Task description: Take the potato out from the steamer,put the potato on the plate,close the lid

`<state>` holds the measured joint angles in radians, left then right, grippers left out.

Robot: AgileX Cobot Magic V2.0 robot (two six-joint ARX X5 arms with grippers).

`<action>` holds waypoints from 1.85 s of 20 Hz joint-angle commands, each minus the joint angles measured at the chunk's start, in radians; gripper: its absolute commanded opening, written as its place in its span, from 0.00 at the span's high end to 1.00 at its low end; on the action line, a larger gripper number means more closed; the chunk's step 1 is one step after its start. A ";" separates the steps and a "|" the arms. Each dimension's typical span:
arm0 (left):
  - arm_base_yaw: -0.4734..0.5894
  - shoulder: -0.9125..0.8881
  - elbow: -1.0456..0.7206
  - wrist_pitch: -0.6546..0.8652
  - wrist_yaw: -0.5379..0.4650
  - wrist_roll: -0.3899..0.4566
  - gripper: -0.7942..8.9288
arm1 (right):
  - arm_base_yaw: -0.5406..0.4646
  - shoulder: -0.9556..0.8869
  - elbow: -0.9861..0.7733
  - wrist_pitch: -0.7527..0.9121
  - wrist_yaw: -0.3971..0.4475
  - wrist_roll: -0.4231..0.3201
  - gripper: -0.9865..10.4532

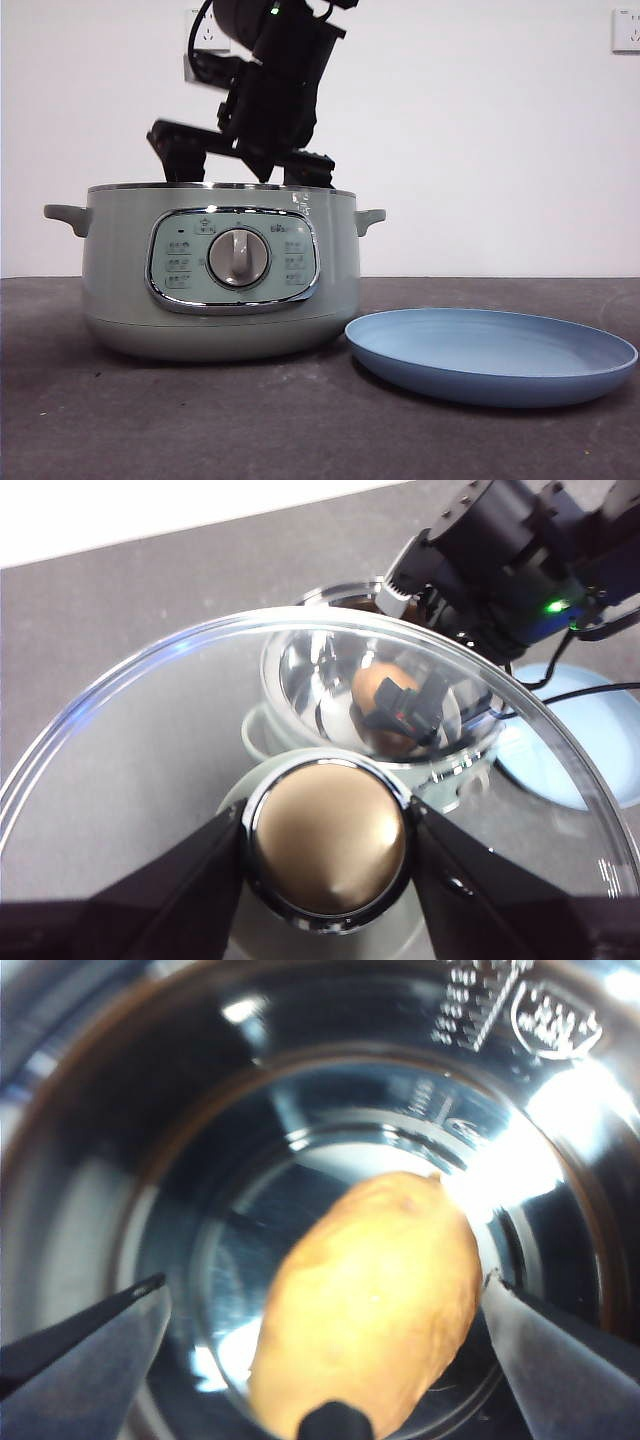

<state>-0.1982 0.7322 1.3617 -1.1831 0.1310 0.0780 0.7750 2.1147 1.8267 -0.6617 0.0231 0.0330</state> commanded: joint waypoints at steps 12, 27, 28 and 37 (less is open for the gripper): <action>0.003 -0.011 0.018 0.030 0.033 0.001 0.93 | 0.001 0.037 0.004 0.007 0.004 -0.005 0.92; 0.003 -0.009 0.018 0.055 0.034 0.013 0.93 | -0.072 -0.457 0.000 -0.333 0.011 -0.033 0.93; 0.003 -0.009 0.018 0.055 0.035 0.014 0.93 | -0.089 -0.487 -0.021 -0.350 0.011 -0.035 0.93; 0.003 -0.008 0.018 0.060 0.083 0.021 0.93 | -0.259 -0.792 -0.594 -0.130 0.001 -0.003 0.92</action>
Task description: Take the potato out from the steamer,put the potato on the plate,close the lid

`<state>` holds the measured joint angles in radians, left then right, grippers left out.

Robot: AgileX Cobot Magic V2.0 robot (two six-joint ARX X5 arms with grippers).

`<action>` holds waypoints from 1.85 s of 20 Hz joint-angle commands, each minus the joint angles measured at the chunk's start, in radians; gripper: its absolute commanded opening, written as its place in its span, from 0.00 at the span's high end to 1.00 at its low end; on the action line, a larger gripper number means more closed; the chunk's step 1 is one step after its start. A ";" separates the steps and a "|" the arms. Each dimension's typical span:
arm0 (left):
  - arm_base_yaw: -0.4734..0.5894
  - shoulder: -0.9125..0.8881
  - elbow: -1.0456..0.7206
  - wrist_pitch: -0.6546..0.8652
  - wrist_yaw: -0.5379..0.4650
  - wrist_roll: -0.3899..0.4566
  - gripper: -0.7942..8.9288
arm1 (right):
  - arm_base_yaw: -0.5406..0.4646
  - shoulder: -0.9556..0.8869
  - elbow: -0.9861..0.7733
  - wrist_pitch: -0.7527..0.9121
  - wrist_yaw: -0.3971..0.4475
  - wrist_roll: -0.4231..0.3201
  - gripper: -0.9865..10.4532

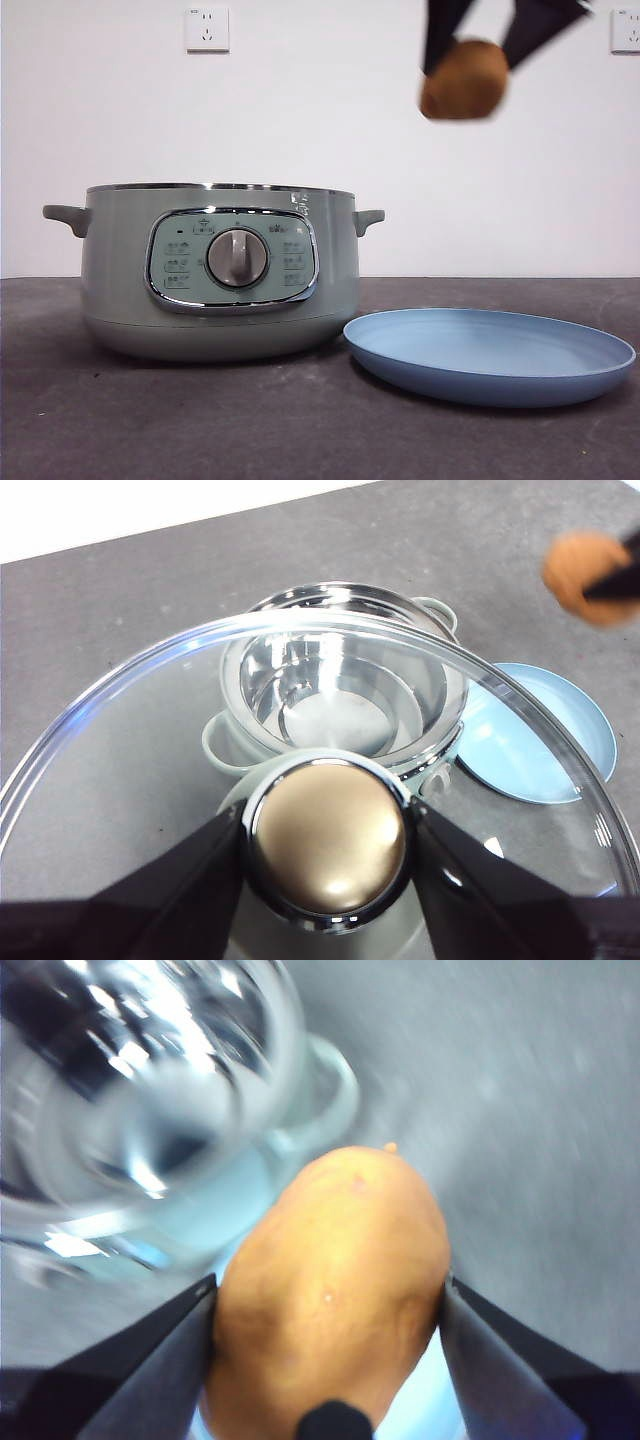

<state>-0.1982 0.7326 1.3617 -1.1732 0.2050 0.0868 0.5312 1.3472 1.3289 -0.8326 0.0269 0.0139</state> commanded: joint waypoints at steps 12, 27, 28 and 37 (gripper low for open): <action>0.003 -0.004 0.018 0.053 0.010 0.012 0.93 | -0.086 0.039 -0.570 0.554 -0.166 0.052 0.92; -0.012 0.239 0.018 0.257 0.138 0.016 0.93 | -0.086 0.114 -0.571 0.518 -0.181 0.075 0.47; -0.022 0.269 0.018 0.285 0.140 0.017 0.93 | -0.086 0.111 -0.571 0.519 -0.177 0.075 0.47; -0.129 0.539 0.018 0.529 0.134 0.039 0.93 | -0.086 -0.107 -0.526 0.483 -0.177 0.095 0.47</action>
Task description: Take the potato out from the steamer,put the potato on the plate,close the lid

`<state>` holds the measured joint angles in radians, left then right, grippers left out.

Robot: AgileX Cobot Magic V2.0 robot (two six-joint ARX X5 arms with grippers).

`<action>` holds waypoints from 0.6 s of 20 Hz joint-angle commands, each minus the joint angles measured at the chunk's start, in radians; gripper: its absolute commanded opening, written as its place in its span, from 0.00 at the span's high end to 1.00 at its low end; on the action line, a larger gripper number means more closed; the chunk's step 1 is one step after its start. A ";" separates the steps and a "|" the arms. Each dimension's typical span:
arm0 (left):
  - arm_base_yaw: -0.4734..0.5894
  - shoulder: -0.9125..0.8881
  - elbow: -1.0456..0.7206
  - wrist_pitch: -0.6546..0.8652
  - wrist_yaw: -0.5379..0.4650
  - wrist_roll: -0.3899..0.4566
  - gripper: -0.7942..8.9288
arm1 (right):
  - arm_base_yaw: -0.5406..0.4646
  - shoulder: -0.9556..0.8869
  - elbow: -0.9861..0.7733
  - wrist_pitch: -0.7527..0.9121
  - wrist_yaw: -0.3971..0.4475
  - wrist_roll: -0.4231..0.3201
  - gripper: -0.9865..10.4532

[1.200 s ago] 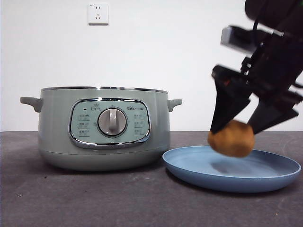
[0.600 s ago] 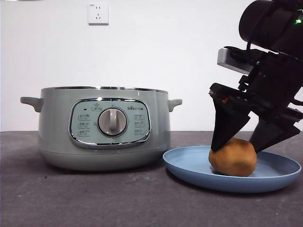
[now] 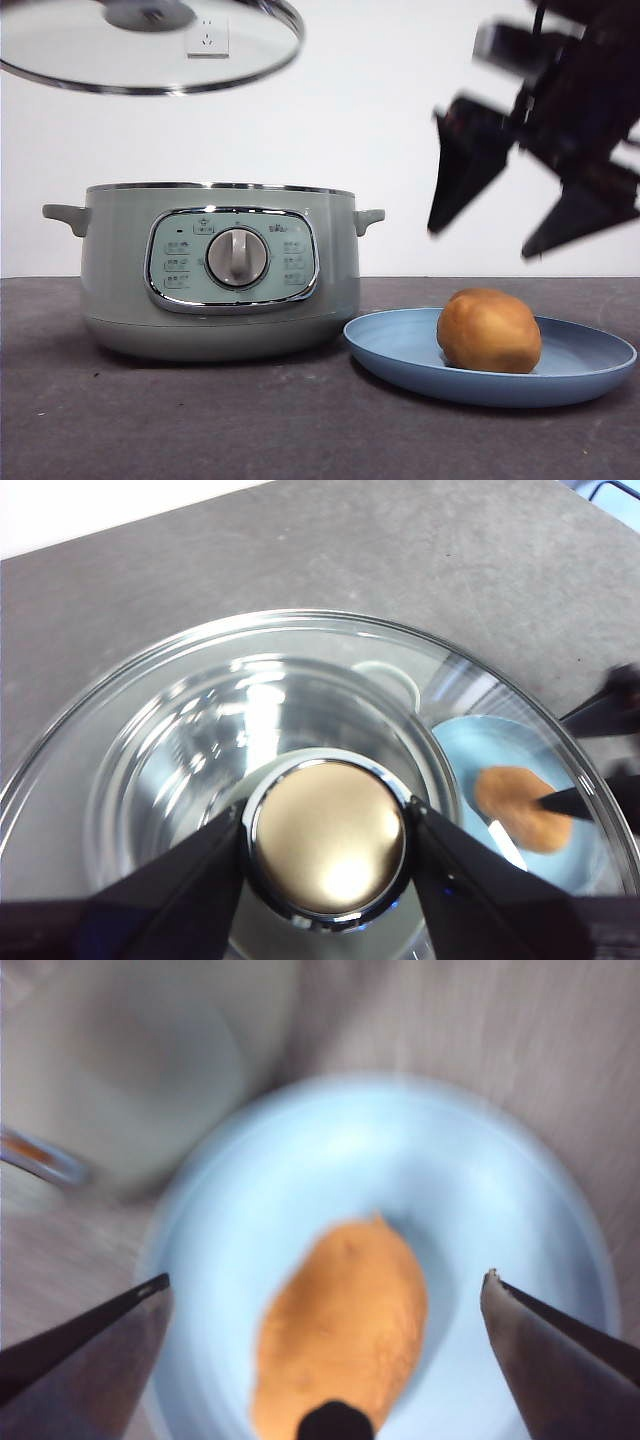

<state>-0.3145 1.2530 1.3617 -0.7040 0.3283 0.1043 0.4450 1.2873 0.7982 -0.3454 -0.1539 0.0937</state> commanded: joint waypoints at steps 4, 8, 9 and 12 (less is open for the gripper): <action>-0.044 0.128 0.018 0.135 -0.027 0.031 0.93 | 0.000 -0.240 0.005 -0.046 0.007 0.021 0.47; -0.061 0.211 0.018 0.193 -0.042 0.032 0.93 | 0.000 -0.408 0.005 -0.084 0.007 0.023 0.47; -0.061 0.230 0.018 0.208 -0.044 0.032 0.93 | 0.000 -0.445 0.005 -0.097 0.007 0.023 0.47; -0.066 0.265 0.018 0.228 -0.070 0.034 0.93 | 0.000 -0.515 0.005 -0.113 0.013 0.022 0.47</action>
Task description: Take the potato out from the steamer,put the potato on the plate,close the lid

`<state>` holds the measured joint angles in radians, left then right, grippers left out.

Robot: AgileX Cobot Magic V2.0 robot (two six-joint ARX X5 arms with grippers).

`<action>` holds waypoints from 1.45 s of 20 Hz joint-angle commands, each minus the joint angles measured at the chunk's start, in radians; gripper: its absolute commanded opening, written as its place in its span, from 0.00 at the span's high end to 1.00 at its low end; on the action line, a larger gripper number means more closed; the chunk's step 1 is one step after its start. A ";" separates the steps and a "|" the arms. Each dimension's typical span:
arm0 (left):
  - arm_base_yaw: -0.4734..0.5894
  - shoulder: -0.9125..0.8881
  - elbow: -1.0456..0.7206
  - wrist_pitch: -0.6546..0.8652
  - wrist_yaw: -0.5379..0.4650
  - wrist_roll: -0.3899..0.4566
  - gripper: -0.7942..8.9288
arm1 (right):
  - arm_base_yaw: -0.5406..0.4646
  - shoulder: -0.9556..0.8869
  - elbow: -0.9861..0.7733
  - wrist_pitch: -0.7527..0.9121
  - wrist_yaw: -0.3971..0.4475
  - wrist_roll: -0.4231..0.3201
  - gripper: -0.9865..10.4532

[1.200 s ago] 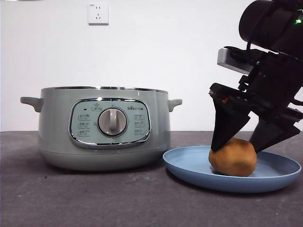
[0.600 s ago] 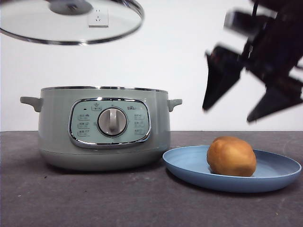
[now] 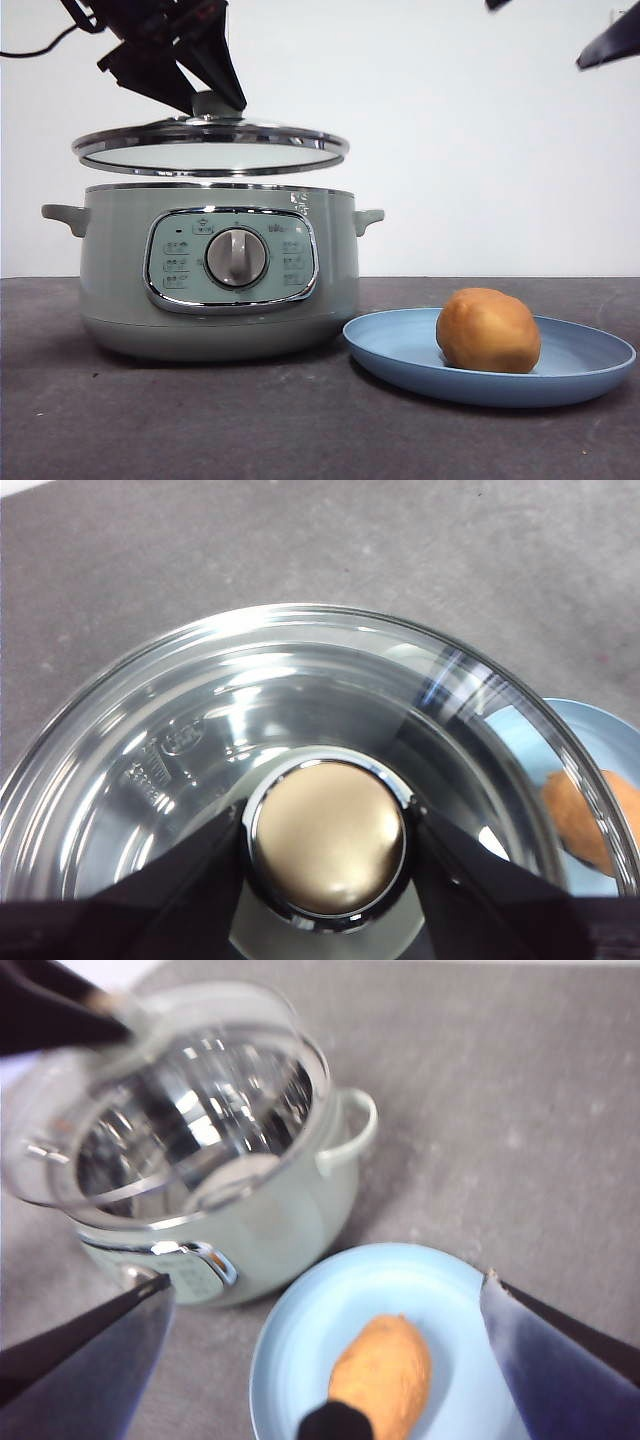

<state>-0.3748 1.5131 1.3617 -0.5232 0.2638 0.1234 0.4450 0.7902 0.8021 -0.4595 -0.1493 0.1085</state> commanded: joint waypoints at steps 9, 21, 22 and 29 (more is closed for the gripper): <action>-0.013 0.058 0.018 0.064 -0.028 0.036 0.93 | 0.000 -0.064 0.002 0.000 0.051 0.006 0.47; -0.039 0.108 0.018 0.059 -0.042 0.035 0.93 | 0.000 -0.064 0.002 -0.002 0.050 0.006 0.47; -0.039 0.108 0.018 0.052 -0.042 0.034 0.91 | 0.000 -0.064 0.002 -0.003 0.050 0.006 0.47; -0.039 0.096 0.018 -0.011 -0.053 0.031 0.35 | 0.001 -0.064 0.002 -0.050 0.044 0.006 0.47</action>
<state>-0.4091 1.6085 1.3758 -0.5327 0.2111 0.1501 0.4450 0.7280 0.8021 -0.5144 -0.1047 0.1089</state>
